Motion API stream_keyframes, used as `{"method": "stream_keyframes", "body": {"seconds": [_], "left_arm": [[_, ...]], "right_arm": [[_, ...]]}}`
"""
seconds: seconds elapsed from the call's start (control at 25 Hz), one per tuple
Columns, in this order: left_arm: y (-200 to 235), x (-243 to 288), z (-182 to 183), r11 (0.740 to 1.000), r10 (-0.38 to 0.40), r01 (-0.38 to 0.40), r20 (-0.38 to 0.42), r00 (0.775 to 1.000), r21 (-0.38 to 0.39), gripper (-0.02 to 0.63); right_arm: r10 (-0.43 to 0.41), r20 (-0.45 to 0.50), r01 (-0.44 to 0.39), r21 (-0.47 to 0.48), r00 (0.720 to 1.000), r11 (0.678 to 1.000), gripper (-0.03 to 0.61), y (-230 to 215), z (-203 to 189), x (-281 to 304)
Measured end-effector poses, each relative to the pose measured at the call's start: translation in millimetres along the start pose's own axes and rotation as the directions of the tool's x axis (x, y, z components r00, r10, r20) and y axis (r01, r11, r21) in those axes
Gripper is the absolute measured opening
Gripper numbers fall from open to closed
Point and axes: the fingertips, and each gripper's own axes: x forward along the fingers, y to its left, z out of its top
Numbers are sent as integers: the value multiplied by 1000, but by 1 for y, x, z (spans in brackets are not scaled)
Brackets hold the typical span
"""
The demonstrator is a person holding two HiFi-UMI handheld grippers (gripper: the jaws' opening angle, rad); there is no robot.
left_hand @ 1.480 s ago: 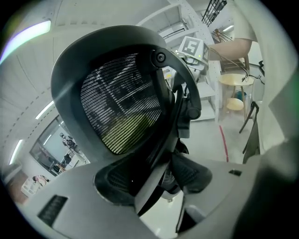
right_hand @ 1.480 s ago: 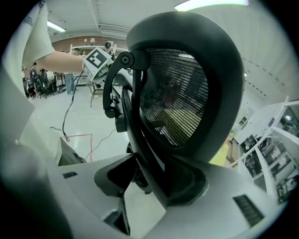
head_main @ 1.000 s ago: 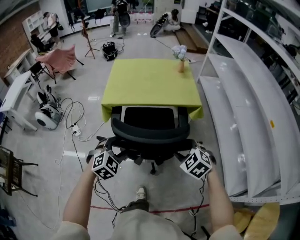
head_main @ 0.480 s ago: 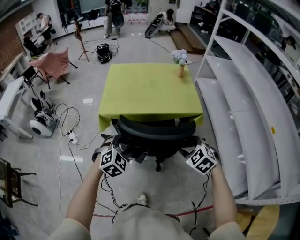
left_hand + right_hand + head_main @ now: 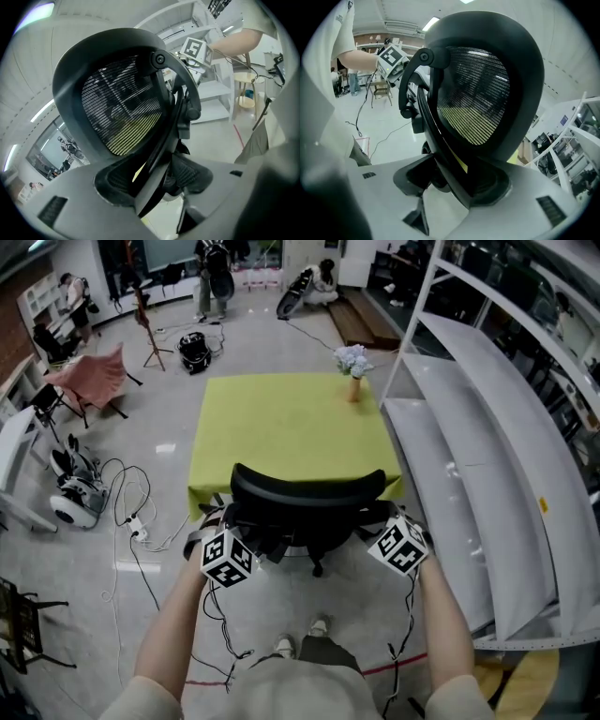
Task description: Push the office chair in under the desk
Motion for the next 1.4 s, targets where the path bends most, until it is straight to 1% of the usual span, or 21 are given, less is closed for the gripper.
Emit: {"method": "stream_keyframes", "body": {"seconds": [0.16, 0.44, 0.64, 0.76, 1.16, 1.4], "left_arm": [[14, 14, 4, 1000, 10, -10, -2, 1000, -9, 252], [36, 32, 13, 999, 23, -23, -20, 1000, -33, 256], [48, 44, 13, 998, 43, -45, -32, 999, -50, 259], [57, 51, 14, 997, 50, -53, -36, 998, -60, 261], [74, 70, 19, 992, 82, -88, -67, 994, -88, 270], [81, 74, 17, 991, 91, -97, -62, 994, -92, 273]], "right_arm": [[-11, 19, 11, -7, 1000, 1000, 235, -20, 3, 10], [21, 24, -21, -33, 999, 999, 230, -50, 7, 20], [7, 73, -2, -70, 997, 998, 236, -68, 11, 33], [4, 87, 3, -80, 996, 997, 239, -79, 14, 39], [7, 99, 4, -107, 995, 994, 241, -106, 16, 55], [-4, 92, 12, -89, 996, 996, 250, -112, 20, 60]]}}
